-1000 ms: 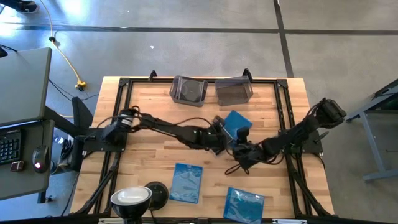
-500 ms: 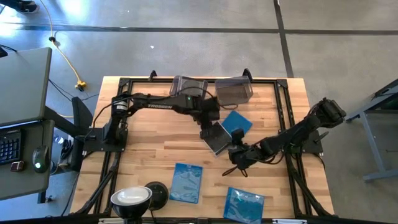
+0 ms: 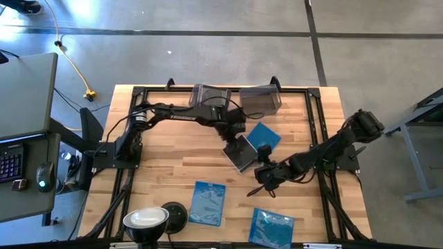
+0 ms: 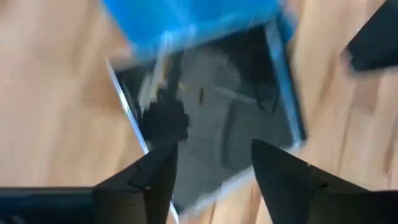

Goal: Pick & place jewel cases by type
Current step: Put the black cd case into the left black bin

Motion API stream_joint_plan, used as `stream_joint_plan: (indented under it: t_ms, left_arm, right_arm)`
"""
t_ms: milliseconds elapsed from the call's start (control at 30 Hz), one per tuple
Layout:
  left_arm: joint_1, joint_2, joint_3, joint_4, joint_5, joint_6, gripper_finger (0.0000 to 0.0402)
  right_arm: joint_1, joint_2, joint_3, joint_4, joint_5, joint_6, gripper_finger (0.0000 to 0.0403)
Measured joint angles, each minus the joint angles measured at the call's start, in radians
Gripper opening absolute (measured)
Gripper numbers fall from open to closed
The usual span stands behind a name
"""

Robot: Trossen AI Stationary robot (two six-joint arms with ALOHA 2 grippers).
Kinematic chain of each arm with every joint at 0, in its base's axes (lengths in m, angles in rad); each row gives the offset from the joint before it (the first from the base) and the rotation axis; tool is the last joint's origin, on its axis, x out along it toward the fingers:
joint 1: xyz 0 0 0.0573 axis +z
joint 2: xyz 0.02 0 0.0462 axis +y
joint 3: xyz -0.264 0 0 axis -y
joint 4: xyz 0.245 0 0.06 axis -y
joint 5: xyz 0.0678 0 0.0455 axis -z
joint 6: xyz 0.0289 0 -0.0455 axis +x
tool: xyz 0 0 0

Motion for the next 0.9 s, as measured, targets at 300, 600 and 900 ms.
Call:
stream_joint_plan:
  t_ms: [300, 600, 900]
  left_arm:
    - [0.016, 0.080, -0.001, 0.044, 0.011, -0.075, 0.0225]
    - [0.035, 0.033, 0.000, 0.050, 0.034, -0.071, 0.0220]
    - [0.067, 0.035, -0.001, 0.012, 0.003, -0.072, 0.0220]
  right_arm:
    - [0.000, 0.120, 0.000, 0.031, 0.017, -0.132, 0.0212]
    - [-0.003, 0.157, 0.000, 0.056, 0.116, -0.229, 0.0211]
    - [-0.072, 0.157, 0.000, 0.076, 0.026, -0.292, 0.0211]
